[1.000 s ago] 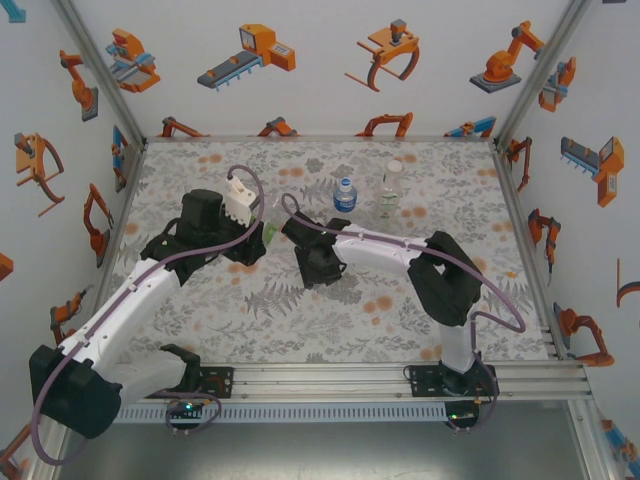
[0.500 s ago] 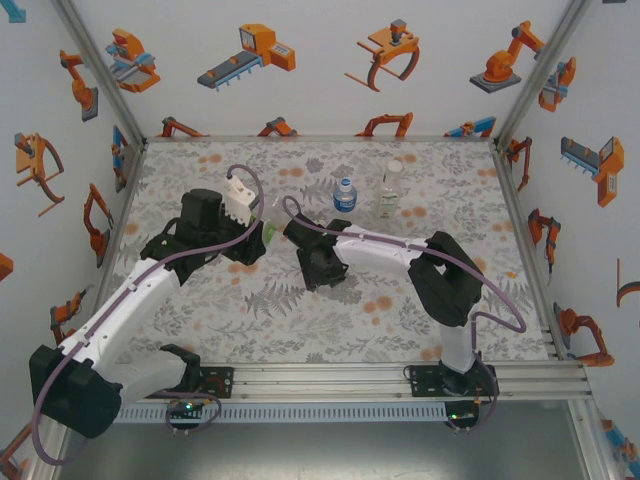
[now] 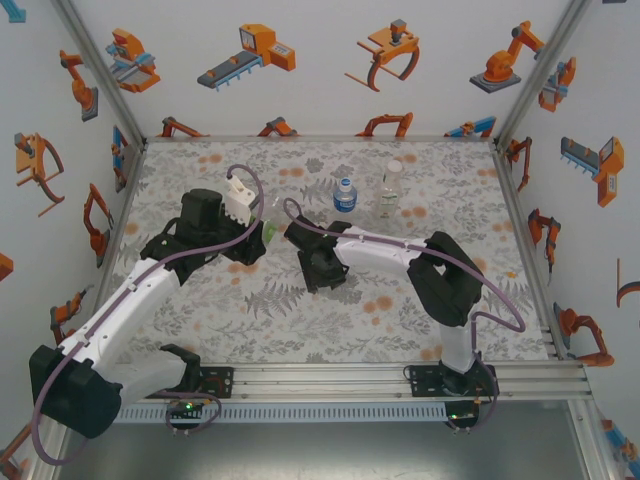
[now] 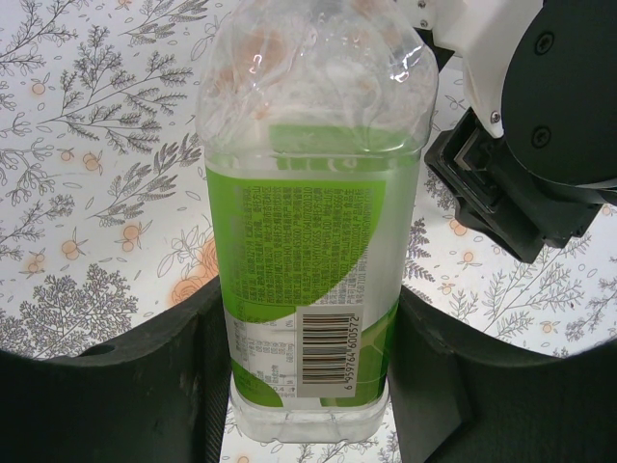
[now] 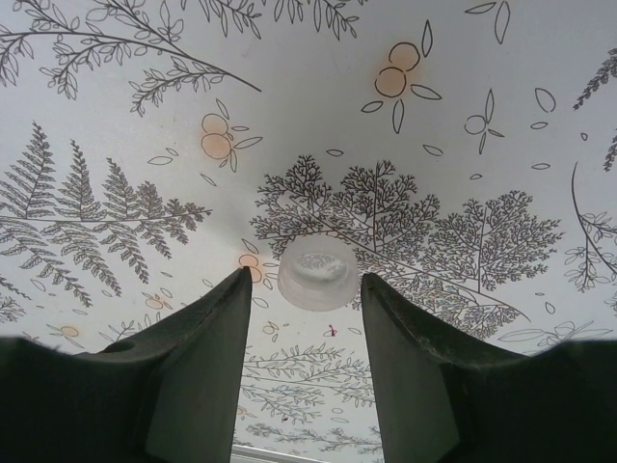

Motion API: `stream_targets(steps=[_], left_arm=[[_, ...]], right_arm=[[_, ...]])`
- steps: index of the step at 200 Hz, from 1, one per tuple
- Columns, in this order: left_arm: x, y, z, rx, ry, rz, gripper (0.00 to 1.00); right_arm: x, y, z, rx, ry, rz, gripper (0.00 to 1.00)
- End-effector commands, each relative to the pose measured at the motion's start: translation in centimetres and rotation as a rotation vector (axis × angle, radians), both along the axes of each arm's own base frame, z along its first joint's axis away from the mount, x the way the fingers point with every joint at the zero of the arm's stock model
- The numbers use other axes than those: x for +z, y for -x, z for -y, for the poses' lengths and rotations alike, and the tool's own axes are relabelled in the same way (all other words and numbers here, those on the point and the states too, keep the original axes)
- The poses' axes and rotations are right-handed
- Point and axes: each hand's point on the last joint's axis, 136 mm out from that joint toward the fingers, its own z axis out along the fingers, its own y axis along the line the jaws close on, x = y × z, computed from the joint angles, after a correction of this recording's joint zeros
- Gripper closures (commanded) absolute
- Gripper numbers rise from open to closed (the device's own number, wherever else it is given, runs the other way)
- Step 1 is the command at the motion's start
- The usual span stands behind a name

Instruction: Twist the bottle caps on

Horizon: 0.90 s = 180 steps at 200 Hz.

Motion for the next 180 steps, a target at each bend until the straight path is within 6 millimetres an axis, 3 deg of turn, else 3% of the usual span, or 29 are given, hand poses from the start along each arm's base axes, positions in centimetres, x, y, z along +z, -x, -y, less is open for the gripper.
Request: stream_targets(steps=[1,48,124,180], left_arm=[[1.2,-0.3,0.3,-0.01,0.018,0.015,0.86],[1.1,-0.3,0.3,-0.01,0.017,0.012,0.86],[1.1,-0.3,0.3,-0.009,0.015,0.01,0.86],[1.0,-0.3,0.2,-0.007,0.015,0.006,0.86]], right_arm=[[-0.7,0.4,0.1,-0.008,0.006,-0.017,0.53],[-0.8,0.5,0.1,-0.01,0.006,-0.019,0.54],[2.7,-0.5,-0.4,-0.002,-0.027,0.046,0.54],[1.1,0.2,-0.2,-0.01,-0.021,0.009,0.55]])
